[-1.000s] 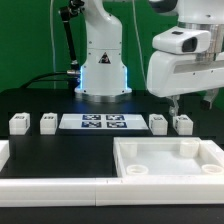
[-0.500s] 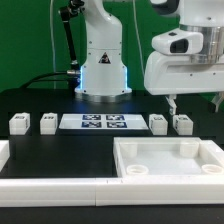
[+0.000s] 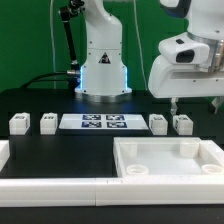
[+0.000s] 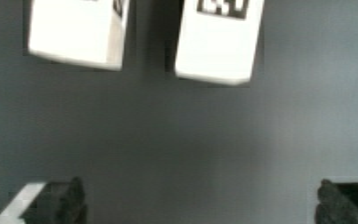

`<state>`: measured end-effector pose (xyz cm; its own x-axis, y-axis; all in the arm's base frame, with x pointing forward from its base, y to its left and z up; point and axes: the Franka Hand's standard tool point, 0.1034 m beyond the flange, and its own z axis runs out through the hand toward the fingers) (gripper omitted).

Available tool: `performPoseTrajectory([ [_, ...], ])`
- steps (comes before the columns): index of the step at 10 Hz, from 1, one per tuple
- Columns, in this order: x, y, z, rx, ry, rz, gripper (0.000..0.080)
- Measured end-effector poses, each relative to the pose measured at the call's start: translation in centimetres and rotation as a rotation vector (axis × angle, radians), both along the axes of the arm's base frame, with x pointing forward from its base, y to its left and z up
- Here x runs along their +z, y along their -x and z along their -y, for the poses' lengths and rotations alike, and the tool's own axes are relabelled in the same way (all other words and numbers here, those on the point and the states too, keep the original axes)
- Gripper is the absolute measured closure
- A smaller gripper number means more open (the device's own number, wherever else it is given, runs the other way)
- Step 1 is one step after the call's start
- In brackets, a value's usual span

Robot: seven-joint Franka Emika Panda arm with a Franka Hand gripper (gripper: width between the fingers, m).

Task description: Assemble square table

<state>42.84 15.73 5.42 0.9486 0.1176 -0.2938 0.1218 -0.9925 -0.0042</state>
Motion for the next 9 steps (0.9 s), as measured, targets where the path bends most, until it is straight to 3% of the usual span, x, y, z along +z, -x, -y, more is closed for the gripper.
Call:
performPoseTrajectory([
  [3,-1.3,1.6,-0.4,-0.022,0.059,-0.314,0.0150],
  [4,-1.6,1.0,-0.6,-0.026,0.055,-0.318,0.0150],
  [7,-1.7,2.0,-0.2,-0.014,0.095,-0.526,0.0150],
  [9,-1.9,3.6,-0.8,-0.074,0.117,-0.728,0.0150],
])
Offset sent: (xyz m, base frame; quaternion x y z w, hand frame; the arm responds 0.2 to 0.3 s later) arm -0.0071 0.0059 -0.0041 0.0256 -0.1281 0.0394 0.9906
